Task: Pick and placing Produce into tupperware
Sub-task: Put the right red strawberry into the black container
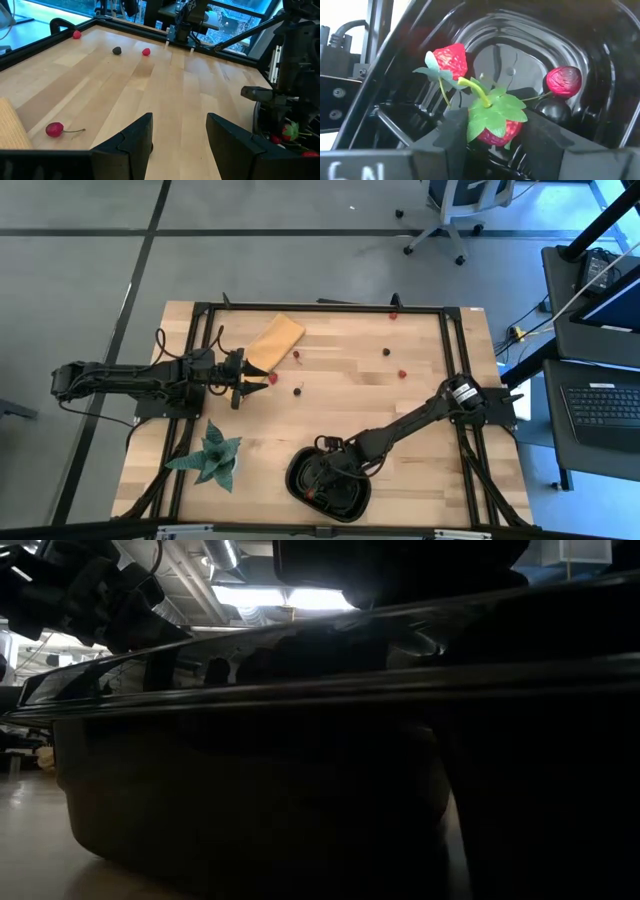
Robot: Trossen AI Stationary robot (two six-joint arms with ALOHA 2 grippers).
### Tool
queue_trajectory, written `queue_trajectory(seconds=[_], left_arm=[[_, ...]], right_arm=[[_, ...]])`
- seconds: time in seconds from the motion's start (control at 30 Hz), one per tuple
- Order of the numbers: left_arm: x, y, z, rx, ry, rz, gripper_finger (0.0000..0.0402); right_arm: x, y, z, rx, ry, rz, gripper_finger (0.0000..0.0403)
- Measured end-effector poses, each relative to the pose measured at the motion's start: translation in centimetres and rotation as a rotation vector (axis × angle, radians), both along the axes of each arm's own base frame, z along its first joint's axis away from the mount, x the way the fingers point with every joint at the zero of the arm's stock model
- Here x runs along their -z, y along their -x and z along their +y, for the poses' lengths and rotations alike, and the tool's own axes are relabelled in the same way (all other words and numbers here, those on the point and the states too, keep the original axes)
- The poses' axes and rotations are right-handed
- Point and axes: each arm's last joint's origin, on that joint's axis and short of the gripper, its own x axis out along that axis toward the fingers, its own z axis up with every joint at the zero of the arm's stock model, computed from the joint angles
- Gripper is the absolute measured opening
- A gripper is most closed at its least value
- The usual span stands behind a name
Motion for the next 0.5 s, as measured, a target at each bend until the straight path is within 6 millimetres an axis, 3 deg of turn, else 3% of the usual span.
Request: queue_trajectory(seconds=[0.5], left_arm=[[0.0, 0.0, 0.0, 0.0, 0.0, 0.0, 0.0178]], right_arm=[[0.02, 0.12, 0.11, -0.04, -0.039, 0.026, 0.0178]])
